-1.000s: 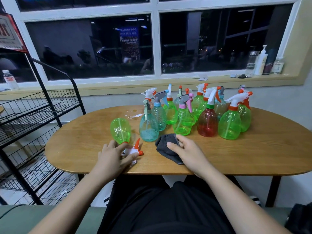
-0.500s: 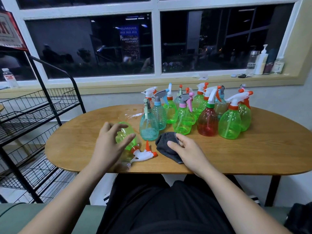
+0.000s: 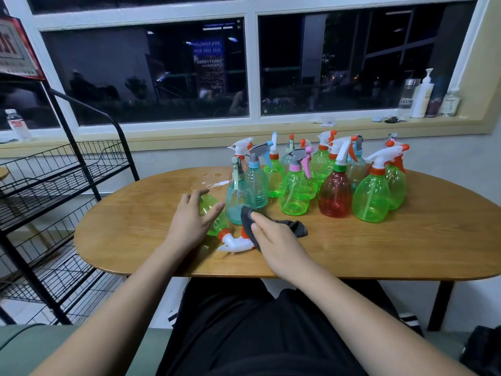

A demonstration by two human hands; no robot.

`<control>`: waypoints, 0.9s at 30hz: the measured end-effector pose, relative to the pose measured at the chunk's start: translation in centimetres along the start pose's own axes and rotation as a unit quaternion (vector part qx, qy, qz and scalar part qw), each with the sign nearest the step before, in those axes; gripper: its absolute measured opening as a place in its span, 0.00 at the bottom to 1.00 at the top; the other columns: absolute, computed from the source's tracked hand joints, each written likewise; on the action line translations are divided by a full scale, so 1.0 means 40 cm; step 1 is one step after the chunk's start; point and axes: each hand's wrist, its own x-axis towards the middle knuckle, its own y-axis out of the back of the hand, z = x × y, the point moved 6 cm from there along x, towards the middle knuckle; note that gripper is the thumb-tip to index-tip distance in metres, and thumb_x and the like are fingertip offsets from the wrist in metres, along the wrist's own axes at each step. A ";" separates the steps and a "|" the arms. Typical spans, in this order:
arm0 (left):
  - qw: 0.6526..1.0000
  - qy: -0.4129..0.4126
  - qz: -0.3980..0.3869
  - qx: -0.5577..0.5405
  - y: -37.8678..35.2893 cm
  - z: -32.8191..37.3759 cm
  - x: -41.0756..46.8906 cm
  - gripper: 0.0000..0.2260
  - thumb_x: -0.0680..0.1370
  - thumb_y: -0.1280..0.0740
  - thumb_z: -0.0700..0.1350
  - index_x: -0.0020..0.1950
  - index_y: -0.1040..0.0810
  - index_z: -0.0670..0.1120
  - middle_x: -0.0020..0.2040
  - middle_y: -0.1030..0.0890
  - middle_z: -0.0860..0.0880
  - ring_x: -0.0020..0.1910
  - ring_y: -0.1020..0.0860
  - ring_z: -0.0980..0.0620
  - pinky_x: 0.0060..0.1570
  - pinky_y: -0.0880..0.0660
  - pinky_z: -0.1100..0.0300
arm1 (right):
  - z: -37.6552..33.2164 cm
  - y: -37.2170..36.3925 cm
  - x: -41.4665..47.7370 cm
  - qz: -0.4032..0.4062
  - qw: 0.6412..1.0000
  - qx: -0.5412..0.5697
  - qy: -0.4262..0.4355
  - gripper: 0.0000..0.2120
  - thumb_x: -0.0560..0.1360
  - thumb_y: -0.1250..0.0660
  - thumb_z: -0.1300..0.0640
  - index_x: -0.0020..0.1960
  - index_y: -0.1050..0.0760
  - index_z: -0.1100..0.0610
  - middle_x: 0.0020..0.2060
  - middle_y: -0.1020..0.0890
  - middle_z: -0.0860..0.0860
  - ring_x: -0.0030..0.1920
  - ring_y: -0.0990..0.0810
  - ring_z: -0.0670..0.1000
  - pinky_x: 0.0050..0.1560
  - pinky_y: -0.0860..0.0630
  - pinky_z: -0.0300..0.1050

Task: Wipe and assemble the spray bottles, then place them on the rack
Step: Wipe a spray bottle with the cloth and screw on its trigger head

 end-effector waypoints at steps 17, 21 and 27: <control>0.996 0.013 0.078 -0.042 -0.003 0.001 -0.015 0.26 0.77 0.28 0.64 0.71 0.26 0.55 0.62 0.27 0.52 0.63 0.24 0.49 0.56 0.27 0.53 | -0.003 -0.053 -0.061 -0.114 0.943 -0.300 0.086 0.22 0.87 0.48 0.38 0.73 0.30 0.50 0.66 0.24 0.45 0.69 0.29 0.49 0.72 0.33 0.47; 0.996 0.009 0.080 -0.040 -0.003 0.004 -0.010 0.25 0.77 0.28 0.64 0.70 0.26 0.54 0.62 0.27 0.52 0.62 0.24 0.49 0.55 0.27 0.54 | -0.014 -0.072 -0.011 -0.107 0.948 -0.291 0.067 0.22 0.87 0.48 0.38 0.67 0.29 0.52 0.62 0.22 0.48 0.65 0.27 0.52 0.68 0.34 0.49; 0.995 0.000 0.087 -0.045 -0.001 0.006 -0.009 0.24 0.77 0.27 0.61 0.70 0.25 0.54 0.62 0.25 0.52 0.62 0.24 0.51 0.57 0.27 0.55 | -0.038 -0.102 -0.042 -0.163 0.938 -0.279 0.126 0.28 0.87 0.49 0.36 0.79 0.35 0.52 0.74 0.26 0.47 0.73 0.31 0.50 0.75 0.37 0.48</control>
